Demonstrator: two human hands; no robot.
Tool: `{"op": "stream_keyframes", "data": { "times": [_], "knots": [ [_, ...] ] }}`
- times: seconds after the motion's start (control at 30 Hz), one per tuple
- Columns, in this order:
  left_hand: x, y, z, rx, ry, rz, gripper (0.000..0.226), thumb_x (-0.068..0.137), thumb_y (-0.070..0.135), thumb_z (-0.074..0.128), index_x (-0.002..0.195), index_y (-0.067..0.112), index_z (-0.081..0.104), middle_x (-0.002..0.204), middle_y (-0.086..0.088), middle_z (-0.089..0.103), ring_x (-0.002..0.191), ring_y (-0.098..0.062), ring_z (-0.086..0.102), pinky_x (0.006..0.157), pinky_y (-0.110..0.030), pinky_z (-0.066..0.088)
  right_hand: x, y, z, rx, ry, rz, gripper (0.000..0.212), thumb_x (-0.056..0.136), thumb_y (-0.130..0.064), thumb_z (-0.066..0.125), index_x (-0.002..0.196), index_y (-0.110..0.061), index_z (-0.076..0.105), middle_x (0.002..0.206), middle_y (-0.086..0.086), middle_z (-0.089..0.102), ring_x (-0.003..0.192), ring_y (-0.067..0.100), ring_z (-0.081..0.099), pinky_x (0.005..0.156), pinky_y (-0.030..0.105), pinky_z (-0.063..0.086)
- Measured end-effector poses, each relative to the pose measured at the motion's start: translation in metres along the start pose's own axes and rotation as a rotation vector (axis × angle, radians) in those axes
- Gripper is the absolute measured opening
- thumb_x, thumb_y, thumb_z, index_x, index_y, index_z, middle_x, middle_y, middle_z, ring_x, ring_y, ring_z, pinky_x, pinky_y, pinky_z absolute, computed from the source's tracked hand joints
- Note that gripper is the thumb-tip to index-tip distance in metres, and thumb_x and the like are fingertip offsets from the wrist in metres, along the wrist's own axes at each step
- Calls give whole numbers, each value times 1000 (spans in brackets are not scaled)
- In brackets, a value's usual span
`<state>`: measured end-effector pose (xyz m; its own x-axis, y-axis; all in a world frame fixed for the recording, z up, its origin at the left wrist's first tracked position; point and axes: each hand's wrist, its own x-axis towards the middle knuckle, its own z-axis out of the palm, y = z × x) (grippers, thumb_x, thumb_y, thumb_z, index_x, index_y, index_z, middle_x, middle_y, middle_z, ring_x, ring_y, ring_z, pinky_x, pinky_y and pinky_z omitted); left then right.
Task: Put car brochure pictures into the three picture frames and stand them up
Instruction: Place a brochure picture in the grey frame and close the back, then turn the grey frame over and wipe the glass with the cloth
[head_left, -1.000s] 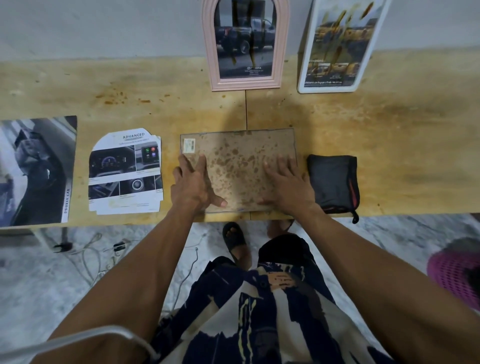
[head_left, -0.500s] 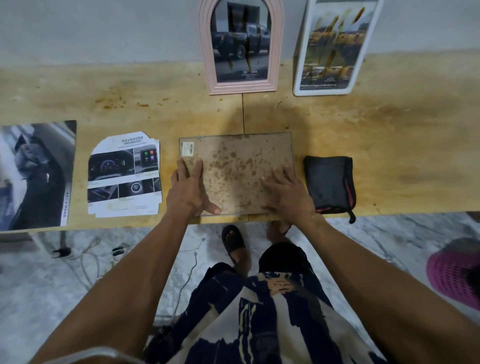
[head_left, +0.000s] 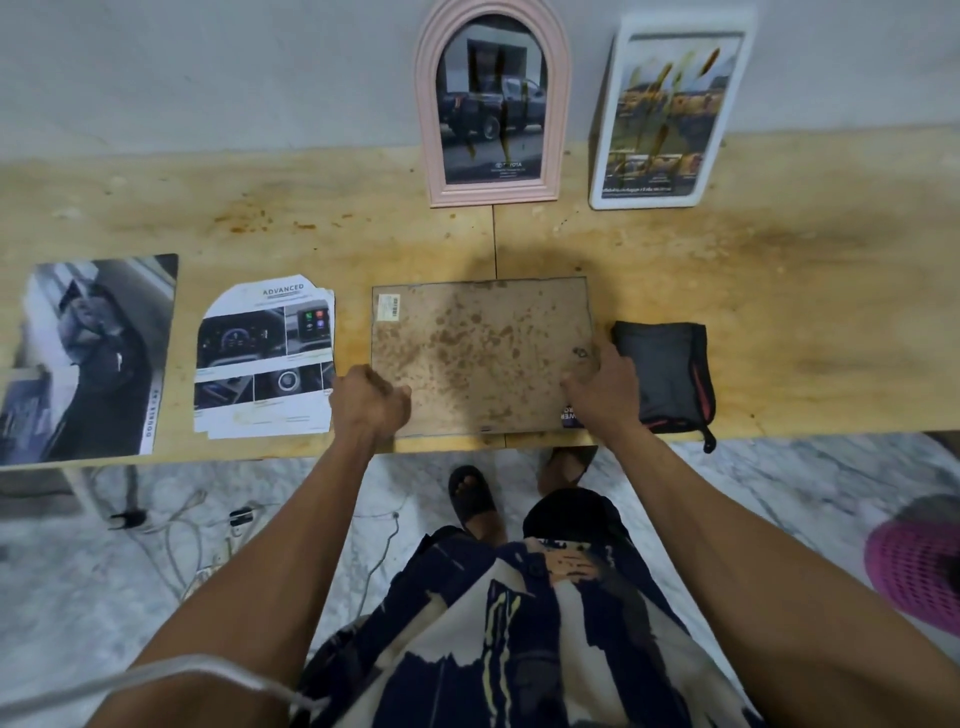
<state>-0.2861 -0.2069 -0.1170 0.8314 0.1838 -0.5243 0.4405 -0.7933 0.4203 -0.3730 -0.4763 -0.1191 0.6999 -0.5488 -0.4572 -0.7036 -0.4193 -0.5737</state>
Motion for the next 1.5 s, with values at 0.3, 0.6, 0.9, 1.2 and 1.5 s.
{"op": "stream_keyframes", "data": {
  "times": [0.3,0.6,0.9,1.2,1.5],
  "knots": [
    [-2,11,-28,-205,-4,-43,49,79,28,83,119,9,64,112,-9,70,105,-30,66,92,-42,56,0,-19,-28,46,10,-1,52,82,-31,60,130,-13,52,121,11,52,110,30,53,86,38,46],
    [14,46,-108,-485,-144,11,42,82,44,71,96,4,72,90,-12,70,67,-26,65,58,-34,58,2,-66,-93,432,-82,-123,56,88,-63,50,97,-14,75,103,4,69,99,24,61,87,41,50],
    [5,63,-142,-987,-148,180,47,102,48,45,93,8,67,86,-5,59,73,-16,50,65,-31,40,9,-112,-113,613,28,-245,54,92,-64,47,91,-16,71,88,10,72,75,23,62,74,38,55],
    [-6,60,-133,-751,75,289,36,103,50,45,102,22,68,108,-3,70,104,-25,63,93,-45,53,2,-130,-107,519,174,-208,46,95,-61,44,88,-23,70,88,2,72,72,15,65,73,36,56],
    [-13,66,-120,-995,-7,-45,28,98,39,62,86,14,63,68,-2,56,55,-14,55,57,-27,48,-9,-102,-83,535,-45,-194,56,93,-7,49,141,-35,46,113,-2,65,94,14,66,73,29,59]
  ]
}}
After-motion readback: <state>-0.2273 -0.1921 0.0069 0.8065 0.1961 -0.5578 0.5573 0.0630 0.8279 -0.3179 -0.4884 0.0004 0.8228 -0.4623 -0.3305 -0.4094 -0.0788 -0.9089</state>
